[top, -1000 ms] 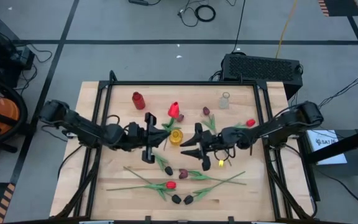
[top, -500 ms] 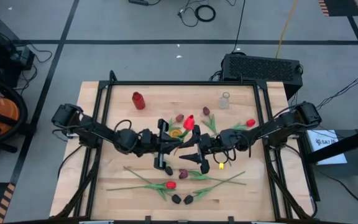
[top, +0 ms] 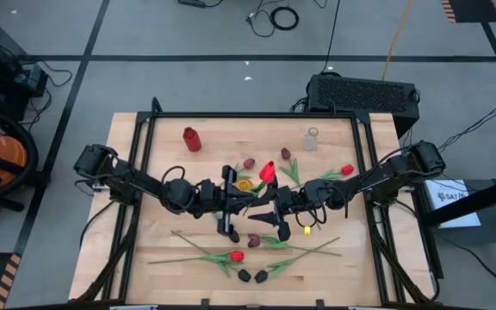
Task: Sort flowers into vase by color
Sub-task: Put the top left red flower into the red vase
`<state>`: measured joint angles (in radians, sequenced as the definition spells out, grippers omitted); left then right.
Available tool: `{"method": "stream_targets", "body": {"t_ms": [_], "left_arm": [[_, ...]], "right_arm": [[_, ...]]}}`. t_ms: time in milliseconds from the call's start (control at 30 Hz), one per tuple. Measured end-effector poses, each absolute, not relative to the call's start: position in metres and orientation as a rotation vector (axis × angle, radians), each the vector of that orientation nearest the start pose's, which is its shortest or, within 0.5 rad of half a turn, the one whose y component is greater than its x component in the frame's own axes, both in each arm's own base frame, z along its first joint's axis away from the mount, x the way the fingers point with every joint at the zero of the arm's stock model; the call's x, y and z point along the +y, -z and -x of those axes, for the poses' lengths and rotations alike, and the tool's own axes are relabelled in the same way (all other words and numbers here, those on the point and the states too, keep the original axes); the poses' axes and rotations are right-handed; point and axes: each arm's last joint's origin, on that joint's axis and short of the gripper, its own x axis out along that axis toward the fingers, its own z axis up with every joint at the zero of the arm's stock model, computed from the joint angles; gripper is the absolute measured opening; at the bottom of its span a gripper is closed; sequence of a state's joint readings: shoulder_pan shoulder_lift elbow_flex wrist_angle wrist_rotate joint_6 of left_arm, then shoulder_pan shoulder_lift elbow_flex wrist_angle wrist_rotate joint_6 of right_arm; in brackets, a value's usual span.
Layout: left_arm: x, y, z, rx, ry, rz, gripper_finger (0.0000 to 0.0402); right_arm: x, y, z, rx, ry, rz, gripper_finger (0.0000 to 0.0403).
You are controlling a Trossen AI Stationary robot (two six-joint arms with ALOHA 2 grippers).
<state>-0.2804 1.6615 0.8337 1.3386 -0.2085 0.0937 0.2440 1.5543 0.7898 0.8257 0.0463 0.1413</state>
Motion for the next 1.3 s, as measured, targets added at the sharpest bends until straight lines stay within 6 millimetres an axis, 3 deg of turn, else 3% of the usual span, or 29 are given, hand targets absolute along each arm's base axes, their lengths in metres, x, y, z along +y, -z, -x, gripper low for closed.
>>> {"method": "stream_targets", "body": {"t_ms": [167, 400, 667, 1000, 1300], "left_arm": [[-0.086, -0.273, -0.327, -0.495, 0.042, 0.031, 0.0009], [-0.086, -0.272, -0.327, -0.486, 0.044, 0.03, 0.0009], [-0.086, -0.269, -0.329, -0.449, 0.043, 0.028, 0.0018], [-0.088, -0.263, -0.329, -0.344, -0.072, 0.024, 0.0121], [-0.088, -0.267, -0.327, -0.322, -0.063, 0.055, 0.0129]], "right_arm": [[0.078, -0.246, -0.321, -0.04, -0.201, -0.149, 0.0108], [0.078, -0.246, -0.321, -0.031, -0.196, -0.147, 0.0011], [0.078, -0.245, -0.32, 0.011, -0.193, -0.157, 0.0003], [0.069, -0.256, -0.301, 0.15, -0.166, -0.186, 0.0001], [0.066, -0.257, -0.287, 0.28, -0.144, -0.212, 0.0]]}}
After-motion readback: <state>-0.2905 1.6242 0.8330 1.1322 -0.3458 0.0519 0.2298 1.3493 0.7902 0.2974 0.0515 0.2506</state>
